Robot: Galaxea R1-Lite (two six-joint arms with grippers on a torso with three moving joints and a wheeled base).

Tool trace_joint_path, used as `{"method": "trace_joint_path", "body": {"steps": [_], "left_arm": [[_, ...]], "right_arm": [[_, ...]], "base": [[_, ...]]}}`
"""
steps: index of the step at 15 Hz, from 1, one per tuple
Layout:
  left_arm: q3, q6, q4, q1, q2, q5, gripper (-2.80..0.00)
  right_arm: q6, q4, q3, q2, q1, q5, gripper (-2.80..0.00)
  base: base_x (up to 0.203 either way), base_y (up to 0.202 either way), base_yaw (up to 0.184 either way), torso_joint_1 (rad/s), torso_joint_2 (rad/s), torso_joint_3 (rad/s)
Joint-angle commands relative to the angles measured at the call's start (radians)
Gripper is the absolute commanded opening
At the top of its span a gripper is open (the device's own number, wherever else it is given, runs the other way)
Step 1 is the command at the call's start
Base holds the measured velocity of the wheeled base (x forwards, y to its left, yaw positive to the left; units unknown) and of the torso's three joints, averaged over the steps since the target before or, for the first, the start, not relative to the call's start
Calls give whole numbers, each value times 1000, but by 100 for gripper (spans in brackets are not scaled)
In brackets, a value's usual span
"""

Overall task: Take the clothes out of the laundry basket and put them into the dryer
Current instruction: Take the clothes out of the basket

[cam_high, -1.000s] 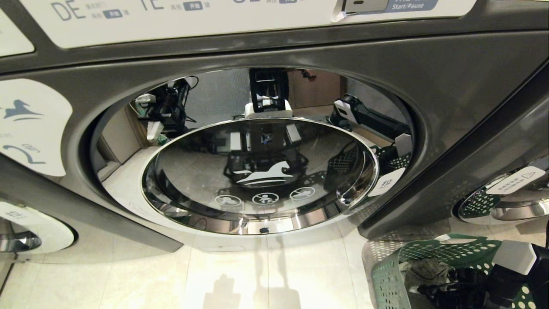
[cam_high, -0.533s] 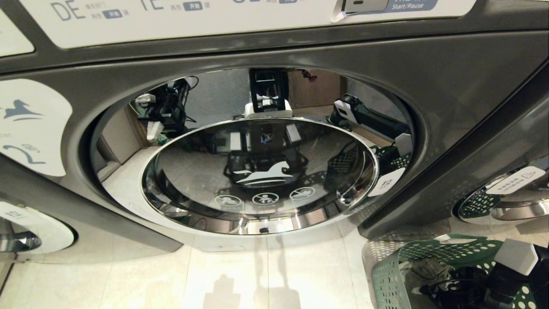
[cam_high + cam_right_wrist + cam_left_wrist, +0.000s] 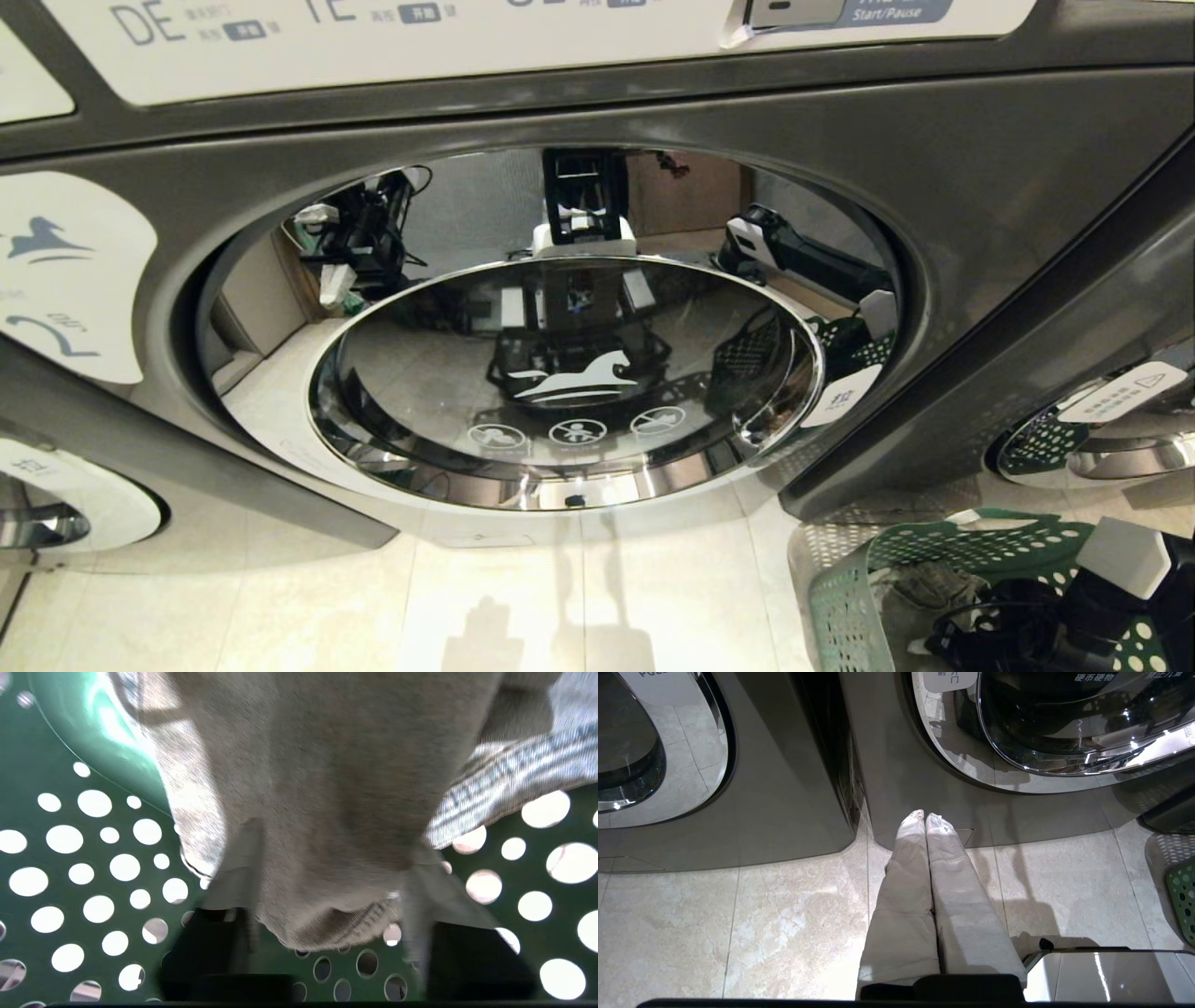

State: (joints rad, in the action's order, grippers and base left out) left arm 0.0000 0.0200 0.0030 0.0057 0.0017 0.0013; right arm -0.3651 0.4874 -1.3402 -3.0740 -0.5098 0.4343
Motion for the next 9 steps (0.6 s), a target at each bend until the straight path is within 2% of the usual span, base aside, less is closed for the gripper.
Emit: {"method": "trace_joint_path", "body": {"steps": [1,9], "left_arm": [[2,0,0,0,0,0,-280],[2,0,0,0,0,0,-280]], "right_arm": [[-3,-9,-2,1,1,3,-280],[-17,0,66,43,-6,-5,-280]], "base": [[0,0,0,0,0,0],[0,0,0,0,0,0]]}}
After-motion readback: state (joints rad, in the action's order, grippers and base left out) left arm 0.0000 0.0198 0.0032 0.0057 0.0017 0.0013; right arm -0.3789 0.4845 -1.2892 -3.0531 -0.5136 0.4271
